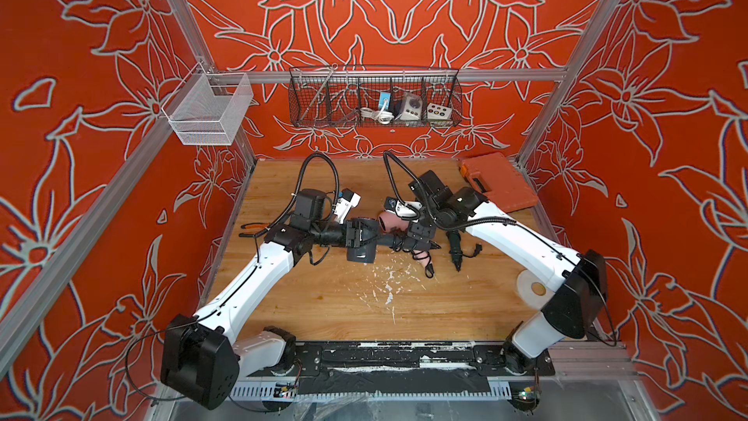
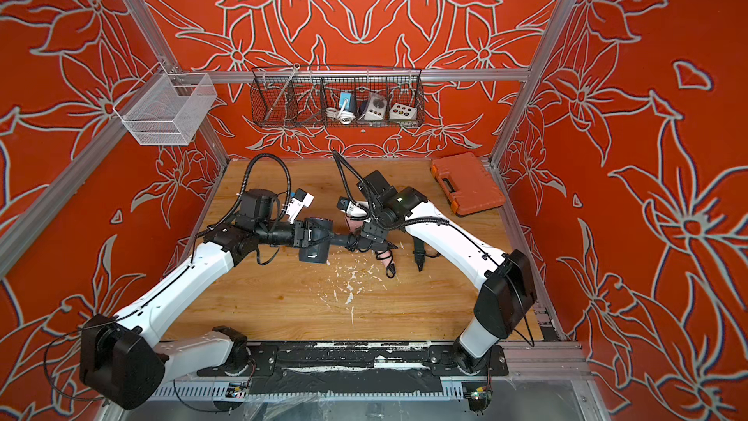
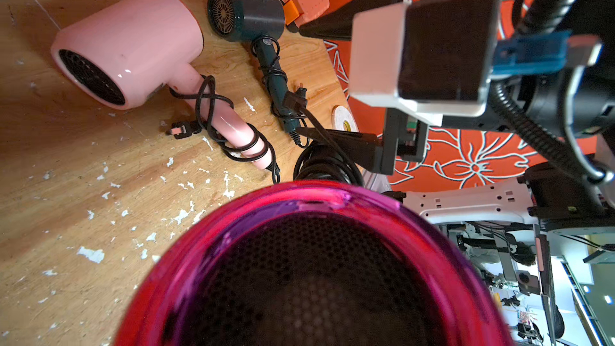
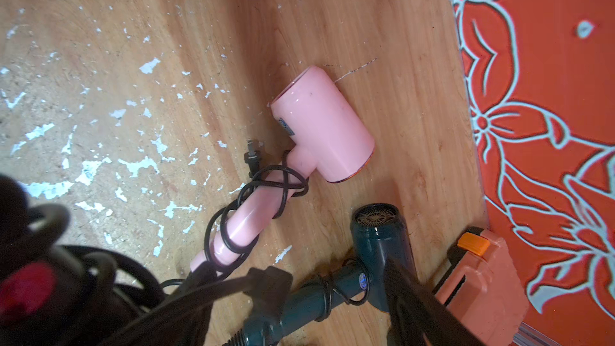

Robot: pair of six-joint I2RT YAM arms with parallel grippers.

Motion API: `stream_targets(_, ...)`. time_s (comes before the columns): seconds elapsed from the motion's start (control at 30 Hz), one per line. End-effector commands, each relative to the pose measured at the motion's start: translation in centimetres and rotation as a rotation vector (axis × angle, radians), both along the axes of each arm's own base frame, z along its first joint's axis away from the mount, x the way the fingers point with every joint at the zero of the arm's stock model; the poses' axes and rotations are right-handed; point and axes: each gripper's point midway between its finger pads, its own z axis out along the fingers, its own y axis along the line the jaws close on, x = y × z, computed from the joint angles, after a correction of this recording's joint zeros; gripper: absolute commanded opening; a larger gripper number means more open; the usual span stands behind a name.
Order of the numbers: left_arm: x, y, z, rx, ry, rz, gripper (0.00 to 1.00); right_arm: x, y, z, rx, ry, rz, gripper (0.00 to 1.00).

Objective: Wrap the cord around the hair dryer
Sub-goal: Wrap the power cord around the hair dryer.

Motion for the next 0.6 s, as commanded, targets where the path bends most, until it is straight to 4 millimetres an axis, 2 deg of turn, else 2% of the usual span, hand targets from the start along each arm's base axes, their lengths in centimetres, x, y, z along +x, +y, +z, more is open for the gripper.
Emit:
stream_targets(0.0,-0.9,0.1,3.0,-0.058,-0.097,-0.011,0.00,-2.4,0.7,0.6,0.056,0.075,0.022,0.82)
stream_targets(0.27,-2.5,1.2,1.3,-0.036,-0.051,-0.001,0.00,-3.9,1.4,-2.8,0.026,0.171,0.018,0.83)
stream_targets(0.4,-2.7,1.4,0.4,-0.023,-0.023,0.007,0.00,-4.2,1.5,-3.3,0.008,0.180,0.015,0.83)
stream_targets(0.57,-2.6,2.0,-0.1,-0.012,-0.009,0.027,0.00,-4.2,0.5,-3.5,-0.040,0.174,-0.006,0.84)
